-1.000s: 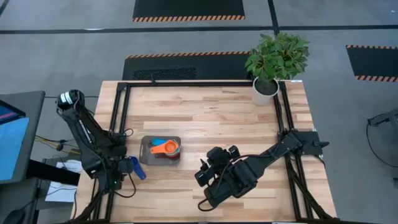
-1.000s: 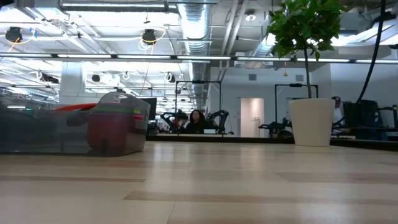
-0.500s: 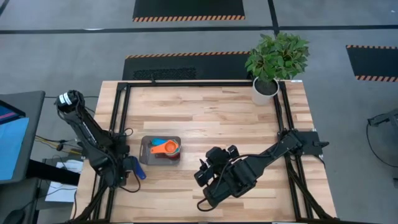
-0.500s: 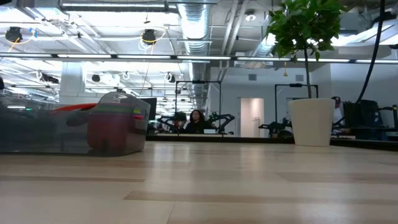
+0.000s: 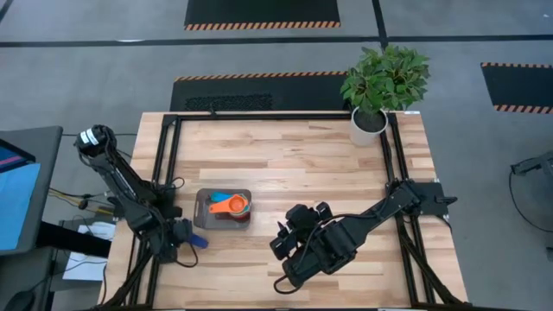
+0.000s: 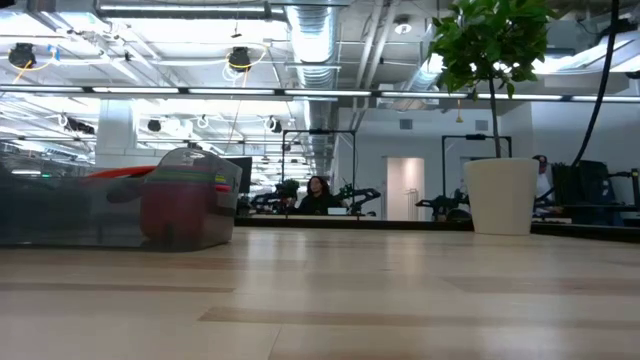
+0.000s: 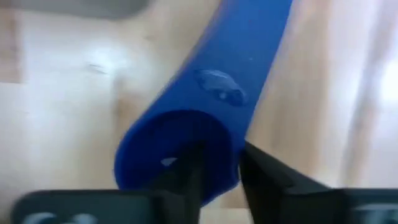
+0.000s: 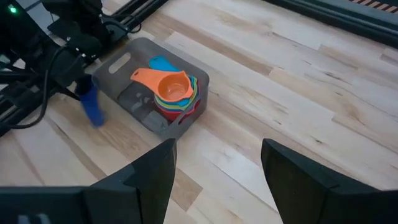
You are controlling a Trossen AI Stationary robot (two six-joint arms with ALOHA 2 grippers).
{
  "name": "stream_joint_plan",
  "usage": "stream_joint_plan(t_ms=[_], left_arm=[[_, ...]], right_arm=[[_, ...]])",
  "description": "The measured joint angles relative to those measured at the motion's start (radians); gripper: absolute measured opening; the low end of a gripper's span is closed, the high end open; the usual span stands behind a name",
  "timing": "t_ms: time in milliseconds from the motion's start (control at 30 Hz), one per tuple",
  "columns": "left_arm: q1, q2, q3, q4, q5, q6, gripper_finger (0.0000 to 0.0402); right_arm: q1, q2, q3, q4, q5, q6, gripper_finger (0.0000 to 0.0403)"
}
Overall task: Nest measuring cups in basket
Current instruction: Stack the dark blue measuring cup on top of the orange measuring cup in the black bin
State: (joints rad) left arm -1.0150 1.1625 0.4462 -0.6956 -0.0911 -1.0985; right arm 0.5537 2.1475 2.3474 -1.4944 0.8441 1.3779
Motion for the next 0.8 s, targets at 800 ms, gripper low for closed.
stream_joint_plan(t_ms=[800], left_arm=[[0.234,-0.002,0.322,0.249,-0.456,-0.449,0.0000]], right_arm=[[-0.002,0.000,0.000,0.046,-0.013,-0.088,0.0258]])
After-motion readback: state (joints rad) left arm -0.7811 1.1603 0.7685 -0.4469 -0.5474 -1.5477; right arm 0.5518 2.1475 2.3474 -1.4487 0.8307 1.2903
